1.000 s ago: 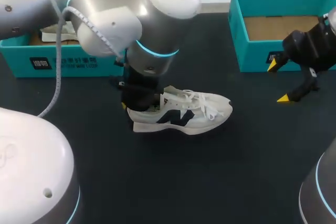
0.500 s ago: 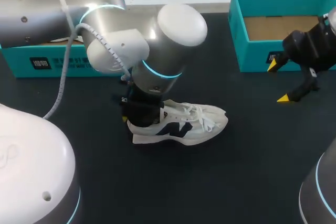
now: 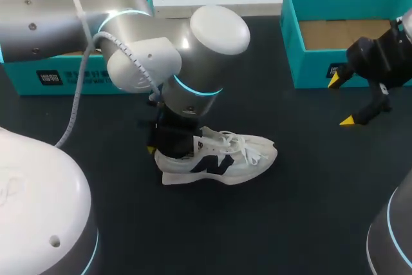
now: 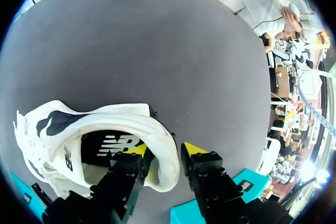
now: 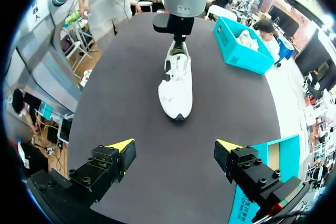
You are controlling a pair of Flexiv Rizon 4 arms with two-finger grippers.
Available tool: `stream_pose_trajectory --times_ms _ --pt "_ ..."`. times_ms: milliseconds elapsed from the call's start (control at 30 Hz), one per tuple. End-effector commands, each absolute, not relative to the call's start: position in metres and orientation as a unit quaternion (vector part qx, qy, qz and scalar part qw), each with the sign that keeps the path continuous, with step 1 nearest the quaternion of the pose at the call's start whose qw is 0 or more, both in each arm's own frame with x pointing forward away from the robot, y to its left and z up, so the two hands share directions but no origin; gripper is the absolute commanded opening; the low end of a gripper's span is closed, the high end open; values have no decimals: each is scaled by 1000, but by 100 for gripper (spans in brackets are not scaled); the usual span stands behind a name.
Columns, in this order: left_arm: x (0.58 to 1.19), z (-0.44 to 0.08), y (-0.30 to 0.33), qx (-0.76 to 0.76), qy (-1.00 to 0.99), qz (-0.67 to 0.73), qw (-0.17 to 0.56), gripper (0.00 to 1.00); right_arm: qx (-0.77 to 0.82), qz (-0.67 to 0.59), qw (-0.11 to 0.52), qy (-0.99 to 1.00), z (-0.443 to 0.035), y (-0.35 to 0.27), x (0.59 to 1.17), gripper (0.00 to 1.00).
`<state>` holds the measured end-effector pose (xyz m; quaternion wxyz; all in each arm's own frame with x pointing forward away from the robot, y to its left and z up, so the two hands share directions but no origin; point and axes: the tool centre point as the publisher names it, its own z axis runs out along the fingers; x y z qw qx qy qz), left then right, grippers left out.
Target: Take the shoe out of the shoebox, open the shoe tongue, remove and reinsert the insole, then place the shoe into the shoebox
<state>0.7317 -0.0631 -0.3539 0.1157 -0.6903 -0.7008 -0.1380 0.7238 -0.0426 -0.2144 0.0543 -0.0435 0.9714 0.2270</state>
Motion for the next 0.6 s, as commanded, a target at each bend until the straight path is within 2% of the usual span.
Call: stream_pose_trajectory --times_ms 33,500,600 --pt "730 -340 -56 -696 -700 -123 104 100 -43 226 54 972 -215 -42 724 100" --pt "733 -251 -34 -665 -747 -18 7 100 -43 226 54 972 -215 -42 724 100" --pt "732 -246 -29 -666 -746 -11 3 100 -43 226 54 972 -215 -42 724 100"
